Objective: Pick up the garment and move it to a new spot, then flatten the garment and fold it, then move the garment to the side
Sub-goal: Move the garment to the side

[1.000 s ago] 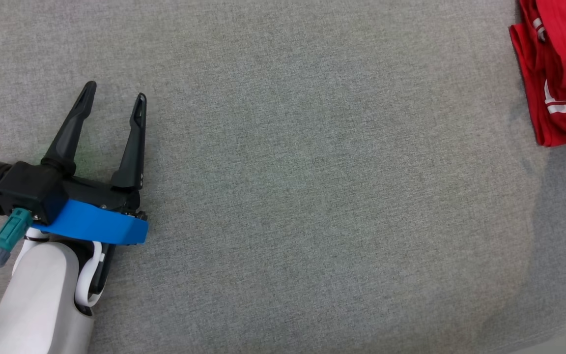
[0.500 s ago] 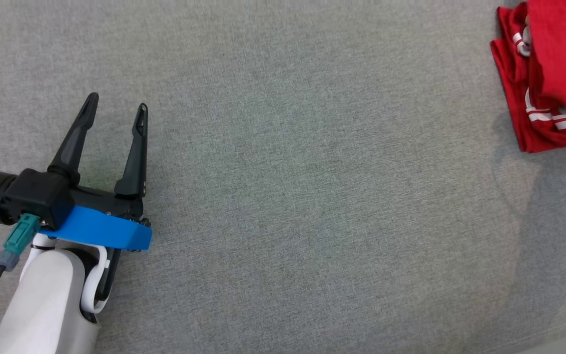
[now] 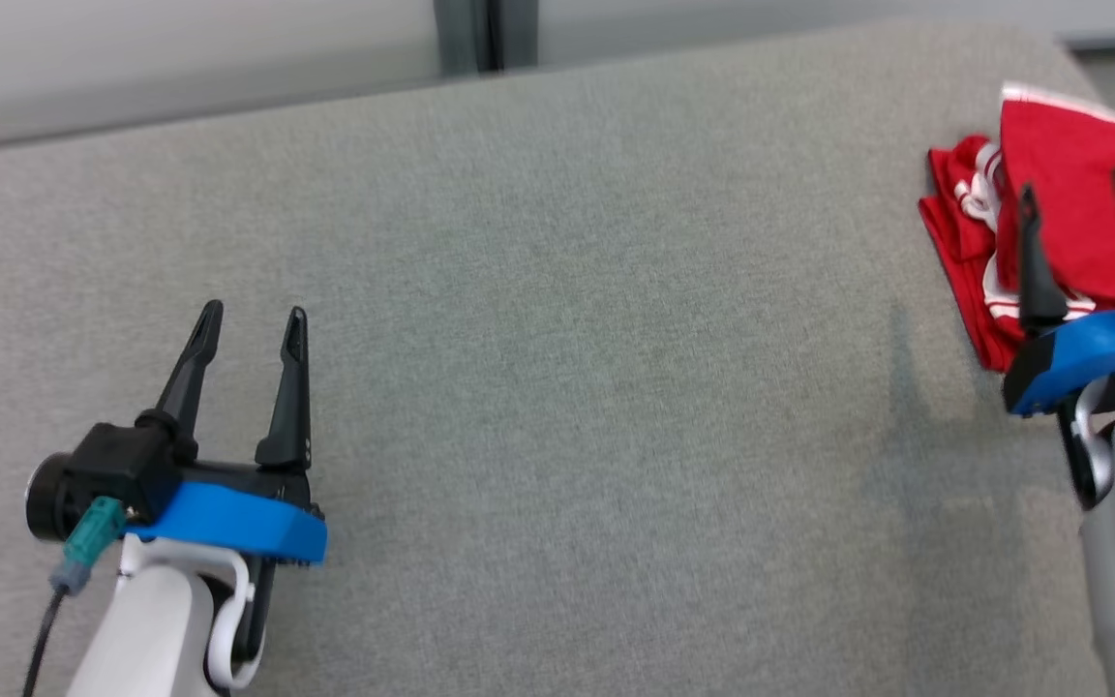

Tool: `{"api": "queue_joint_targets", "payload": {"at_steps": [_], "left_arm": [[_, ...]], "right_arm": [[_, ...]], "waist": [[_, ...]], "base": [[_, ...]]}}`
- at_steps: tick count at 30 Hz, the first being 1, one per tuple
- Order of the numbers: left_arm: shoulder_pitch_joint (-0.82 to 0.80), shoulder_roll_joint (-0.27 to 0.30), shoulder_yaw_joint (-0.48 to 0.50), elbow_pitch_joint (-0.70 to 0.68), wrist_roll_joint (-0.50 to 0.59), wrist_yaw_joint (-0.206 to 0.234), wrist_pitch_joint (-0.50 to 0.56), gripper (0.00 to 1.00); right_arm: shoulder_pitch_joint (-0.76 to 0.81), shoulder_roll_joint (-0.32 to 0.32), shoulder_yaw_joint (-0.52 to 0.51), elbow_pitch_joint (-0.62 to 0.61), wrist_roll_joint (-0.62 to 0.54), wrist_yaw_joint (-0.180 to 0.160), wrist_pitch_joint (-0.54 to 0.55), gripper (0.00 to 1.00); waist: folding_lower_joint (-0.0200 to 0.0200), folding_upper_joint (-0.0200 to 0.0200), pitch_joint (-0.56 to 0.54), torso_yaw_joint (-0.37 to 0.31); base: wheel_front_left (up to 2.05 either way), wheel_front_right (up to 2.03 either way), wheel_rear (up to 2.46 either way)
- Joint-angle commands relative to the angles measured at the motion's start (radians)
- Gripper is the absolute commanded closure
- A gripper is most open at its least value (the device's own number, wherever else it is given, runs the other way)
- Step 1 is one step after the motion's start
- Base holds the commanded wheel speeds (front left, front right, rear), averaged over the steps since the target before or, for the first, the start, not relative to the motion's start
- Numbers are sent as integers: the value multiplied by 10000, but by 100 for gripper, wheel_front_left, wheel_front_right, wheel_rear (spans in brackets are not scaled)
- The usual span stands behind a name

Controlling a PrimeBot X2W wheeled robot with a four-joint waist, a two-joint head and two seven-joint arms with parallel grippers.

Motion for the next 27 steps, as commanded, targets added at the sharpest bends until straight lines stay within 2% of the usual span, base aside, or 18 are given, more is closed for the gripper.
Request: {"api": "queue_joint_targets", "payload": {"at_steps": [1,6,14,20,27], "left_arm": [[272,-96,56,200,-81,84,-124,0],[787,-360,238,583,-328,104,-272,0],[1359,-675,366,794,-331,29,-341,0],[1828,-882,634,842,-218,-5,-342,0],[2182,-1023,804,943,-74,-88,-342,0]], "right_arm": [[748,186,276,-481,646,-6,-42,0],[2495,622,556,-2018,1930,-5,31,0],[4946,1305,93,-4389,2761,-5,492,0],[6006,1569,108,-5269,2931,-5,978,0],[6350,1615,359,-5549,2906,-5,1389,0]], "waist": [[2,0,-496,-26],[2,0,-1255,353],[2,0,-2081,1079],[2,0,-2625,1491],[2,0,-2930,1932]], "base": [[0,0,0],[0,0,0],[0,0,0],[0,0,0],[0,0,0]]}}
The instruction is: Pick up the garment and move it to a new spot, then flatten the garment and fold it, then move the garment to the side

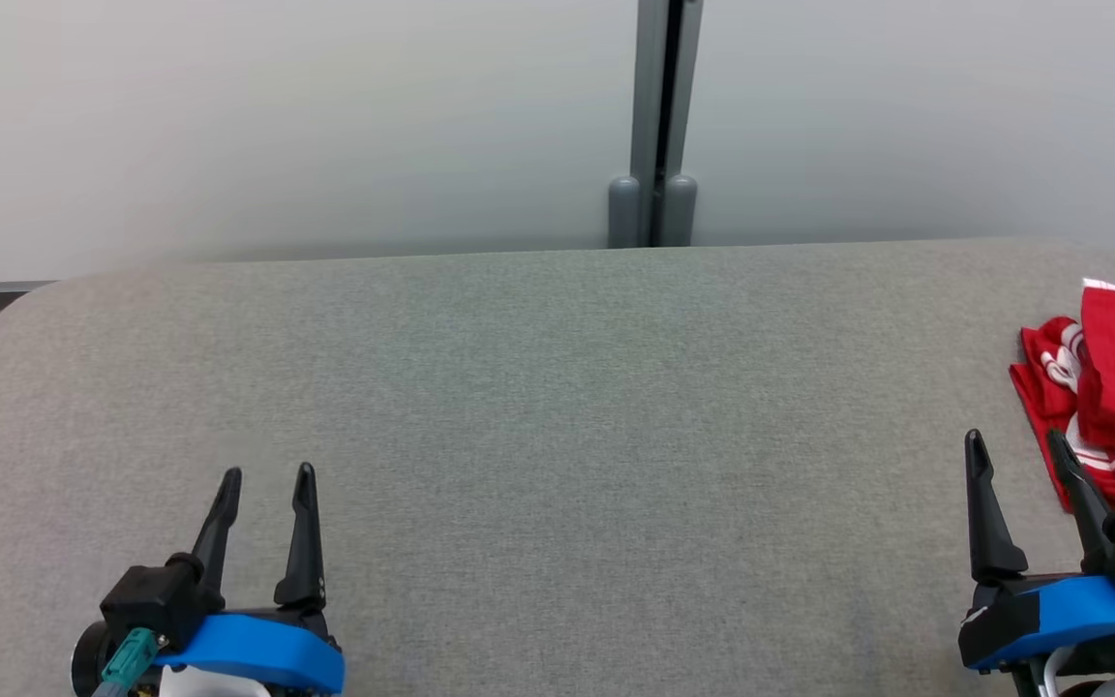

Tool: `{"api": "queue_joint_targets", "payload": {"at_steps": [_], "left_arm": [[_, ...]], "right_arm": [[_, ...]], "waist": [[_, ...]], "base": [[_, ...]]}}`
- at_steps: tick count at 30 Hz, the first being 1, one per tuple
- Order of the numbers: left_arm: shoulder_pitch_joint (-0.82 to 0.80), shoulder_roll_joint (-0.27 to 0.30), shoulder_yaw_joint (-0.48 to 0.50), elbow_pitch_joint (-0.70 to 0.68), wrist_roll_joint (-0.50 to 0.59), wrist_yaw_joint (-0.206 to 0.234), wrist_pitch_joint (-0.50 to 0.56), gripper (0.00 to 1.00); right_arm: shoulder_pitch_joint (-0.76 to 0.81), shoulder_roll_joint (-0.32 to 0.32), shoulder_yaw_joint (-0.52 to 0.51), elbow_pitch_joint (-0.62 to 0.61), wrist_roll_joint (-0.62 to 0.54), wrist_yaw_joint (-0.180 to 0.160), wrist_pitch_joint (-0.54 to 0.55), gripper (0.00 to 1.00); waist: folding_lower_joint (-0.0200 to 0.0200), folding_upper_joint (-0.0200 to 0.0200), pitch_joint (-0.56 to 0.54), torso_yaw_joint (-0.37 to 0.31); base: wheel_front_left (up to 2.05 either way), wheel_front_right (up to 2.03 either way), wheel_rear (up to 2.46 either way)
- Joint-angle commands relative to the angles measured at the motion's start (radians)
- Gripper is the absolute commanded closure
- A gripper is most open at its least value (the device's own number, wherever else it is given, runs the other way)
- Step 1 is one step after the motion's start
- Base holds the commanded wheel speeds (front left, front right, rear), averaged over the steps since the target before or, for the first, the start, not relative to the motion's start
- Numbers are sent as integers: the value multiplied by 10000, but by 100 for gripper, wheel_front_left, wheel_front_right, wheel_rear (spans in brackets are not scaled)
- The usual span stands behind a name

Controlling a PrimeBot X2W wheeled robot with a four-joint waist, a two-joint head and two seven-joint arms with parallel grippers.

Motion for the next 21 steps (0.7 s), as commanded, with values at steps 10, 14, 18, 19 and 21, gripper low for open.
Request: {"api": "queue_joint_targets", "payload": {"at_steps": [10,14,18,19,21], "left_arm": [[271,-130,175,227,244,-176,-42,0],[298,-119,257,266,278,-223,-43,0],[233,-112,232,296,356,-260,-43,0],[219,-108,230,304,365,-265,-43,0],[197,-93,225,316,356,-297,-43,0]], "right_arm": [[449,30,75,62,107,-1,134,0],[535,32,149,113,246,-1,79,0],[555,32,167,179,302,-3,54,0],[555,32,177,187,308,-1,42,0],[575,32,199,214,239,-3,44,0]], "waist": [[1,0,-215,482],[1,0,-245,432],[1,0,-232,386],[1,0,-224,374],[1,0,-205,360]], "base": [[0,0,0],[0,0,0],[0,0,0],[0,0,0],[0,0,0]]}}
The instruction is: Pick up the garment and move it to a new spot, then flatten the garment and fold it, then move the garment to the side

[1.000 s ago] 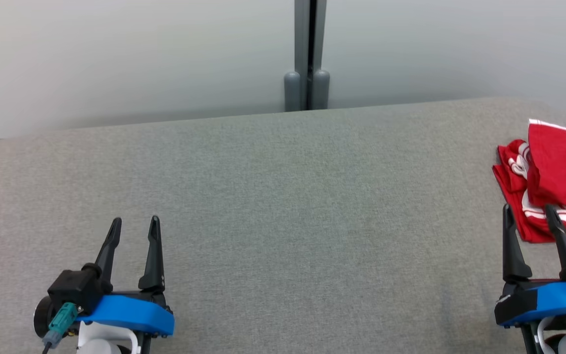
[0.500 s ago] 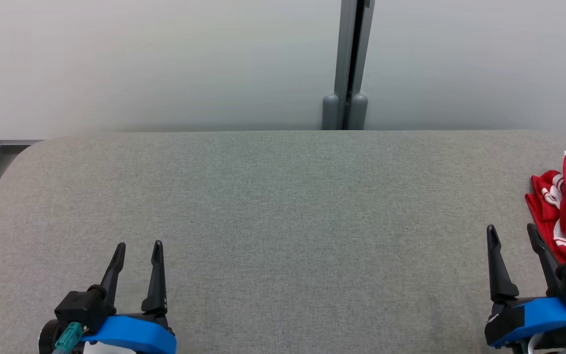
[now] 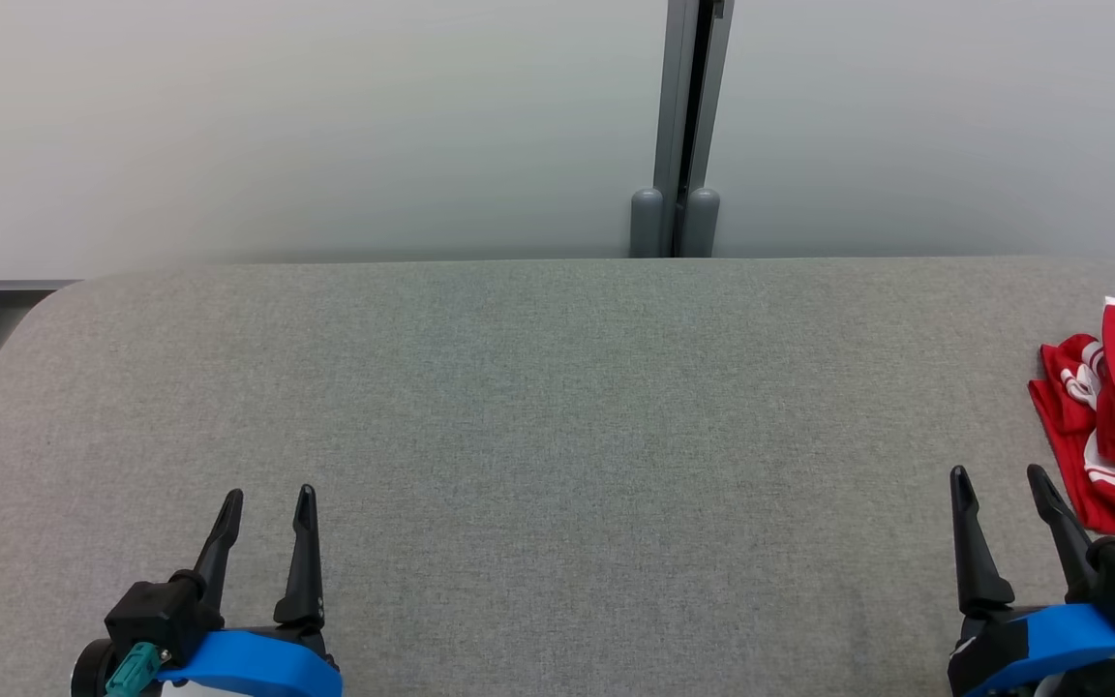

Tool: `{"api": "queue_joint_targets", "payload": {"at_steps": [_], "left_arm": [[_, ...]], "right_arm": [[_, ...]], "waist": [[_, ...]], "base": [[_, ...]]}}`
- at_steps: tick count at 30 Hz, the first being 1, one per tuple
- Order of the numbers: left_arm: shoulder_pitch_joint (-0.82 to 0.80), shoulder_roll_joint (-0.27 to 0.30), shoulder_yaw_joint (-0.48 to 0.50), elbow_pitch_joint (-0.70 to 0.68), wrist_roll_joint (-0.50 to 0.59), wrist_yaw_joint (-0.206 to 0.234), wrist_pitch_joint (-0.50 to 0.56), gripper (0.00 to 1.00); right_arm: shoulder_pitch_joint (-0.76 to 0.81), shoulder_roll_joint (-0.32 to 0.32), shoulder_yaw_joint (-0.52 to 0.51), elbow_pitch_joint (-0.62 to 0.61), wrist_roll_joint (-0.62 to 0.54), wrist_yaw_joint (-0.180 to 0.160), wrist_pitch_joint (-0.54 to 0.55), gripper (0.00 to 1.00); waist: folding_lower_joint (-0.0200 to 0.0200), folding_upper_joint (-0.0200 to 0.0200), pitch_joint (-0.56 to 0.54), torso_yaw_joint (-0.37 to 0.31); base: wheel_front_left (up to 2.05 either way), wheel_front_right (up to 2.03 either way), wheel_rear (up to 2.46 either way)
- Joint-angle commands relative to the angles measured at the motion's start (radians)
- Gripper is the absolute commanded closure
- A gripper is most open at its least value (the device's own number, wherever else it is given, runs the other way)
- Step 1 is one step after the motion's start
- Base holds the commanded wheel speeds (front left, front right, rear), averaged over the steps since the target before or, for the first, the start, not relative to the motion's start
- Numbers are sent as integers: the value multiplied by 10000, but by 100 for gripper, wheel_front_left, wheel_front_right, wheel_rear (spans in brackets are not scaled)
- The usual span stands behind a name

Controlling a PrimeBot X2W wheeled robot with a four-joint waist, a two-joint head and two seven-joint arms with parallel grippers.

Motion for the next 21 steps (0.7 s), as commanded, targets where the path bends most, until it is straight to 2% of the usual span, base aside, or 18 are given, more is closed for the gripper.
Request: {"api": "queue_joint_targets", "payload": {"at_steps": [1,20,21], "left_arm": [[-93,26,-22,25,28,-48,-41,0],[-168,0,34,132,28,-170,-42,0],[-18,-3,24,143,-7,-96,6,100]], "right_arm": [[111,8,29,30,-51,1,-49,0],[-111,9,80,229,-62,1,-159,0],[-44,2,79,253,-51,2,-101,100]], "waist": [[0,-1,17,-9],[0,-1,169,-50],[0,-1,170,-49]], "base": [[0,0,0],[0,0,0],[0,0,0]]}}
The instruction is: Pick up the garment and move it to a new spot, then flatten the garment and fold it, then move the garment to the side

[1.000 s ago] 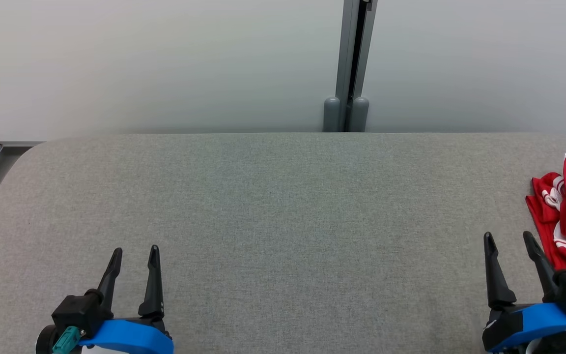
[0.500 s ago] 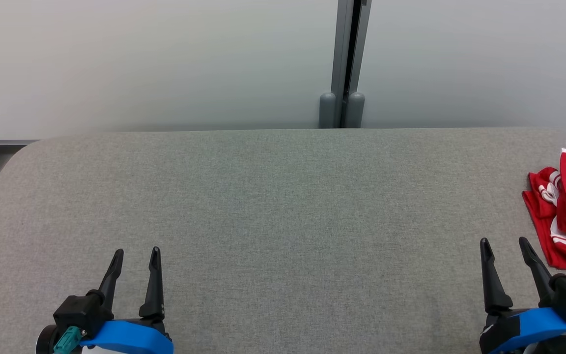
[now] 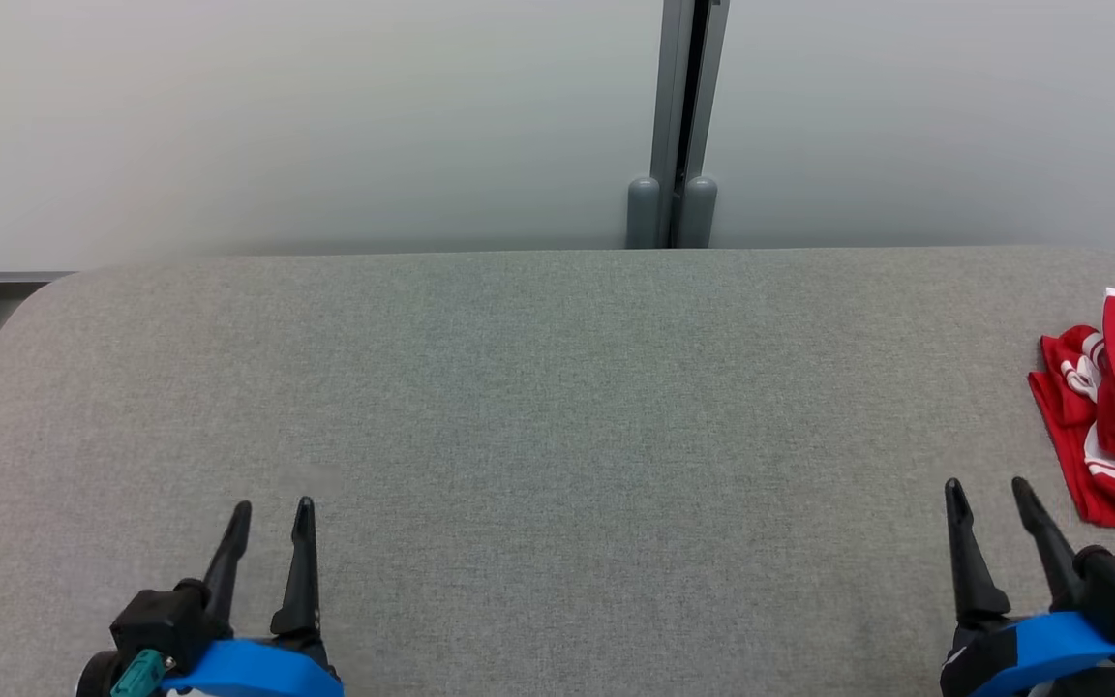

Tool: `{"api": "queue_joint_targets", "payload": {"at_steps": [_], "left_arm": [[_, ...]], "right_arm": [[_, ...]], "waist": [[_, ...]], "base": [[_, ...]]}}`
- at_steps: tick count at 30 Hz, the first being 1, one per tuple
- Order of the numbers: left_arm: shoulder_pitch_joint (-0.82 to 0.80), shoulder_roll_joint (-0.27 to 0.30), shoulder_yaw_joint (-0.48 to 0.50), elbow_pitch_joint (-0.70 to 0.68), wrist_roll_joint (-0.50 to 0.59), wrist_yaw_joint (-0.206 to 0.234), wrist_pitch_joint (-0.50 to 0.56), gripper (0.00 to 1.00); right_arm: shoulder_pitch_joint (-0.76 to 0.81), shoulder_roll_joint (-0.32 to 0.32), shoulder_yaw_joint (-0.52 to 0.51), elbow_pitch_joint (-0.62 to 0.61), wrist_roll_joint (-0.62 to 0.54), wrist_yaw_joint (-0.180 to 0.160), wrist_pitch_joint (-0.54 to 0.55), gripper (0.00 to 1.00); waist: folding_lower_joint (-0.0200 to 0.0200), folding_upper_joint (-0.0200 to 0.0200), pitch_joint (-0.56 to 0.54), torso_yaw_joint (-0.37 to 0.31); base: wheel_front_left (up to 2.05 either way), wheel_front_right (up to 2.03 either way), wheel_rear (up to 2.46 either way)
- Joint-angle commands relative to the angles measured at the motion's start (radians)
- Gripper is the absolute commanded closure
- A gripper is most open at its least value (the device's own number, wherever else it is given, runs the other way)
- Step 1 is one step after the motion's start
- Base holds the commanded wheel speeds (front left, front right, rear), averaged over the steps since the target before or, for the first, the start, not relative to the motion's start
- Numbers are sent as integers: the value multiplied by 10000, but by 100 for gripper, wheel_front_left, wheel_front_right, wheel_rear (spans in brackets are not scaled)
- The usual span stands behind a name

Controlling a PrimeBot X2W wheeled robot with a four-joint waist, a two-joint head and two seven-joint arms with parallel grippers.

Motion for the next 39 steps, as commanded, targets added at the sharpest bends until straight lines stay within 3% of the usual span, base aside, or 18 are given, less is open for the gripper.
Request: {"api": "queue_joint_targets", "payload": {"at_steps": [1,6,39], "left_arm": [[64,-25,-8,92,-4,4,19,100],[432,-200,-13,517,-30,9,65,100],[-22,-476,908,-107,-5129,-62,1529,100]], "right_arm": [[48,15,2,113,0,2,12,100],[111,105,3,645,66,2,23,100],[-401,55,120,810,6110,2,967,100]], "waist": [[0,0,0,0],[0,0,1,-1],[0,0,-26,-72]], "base": [[0,0,0],[0,0,0],[0,0,0]]}}
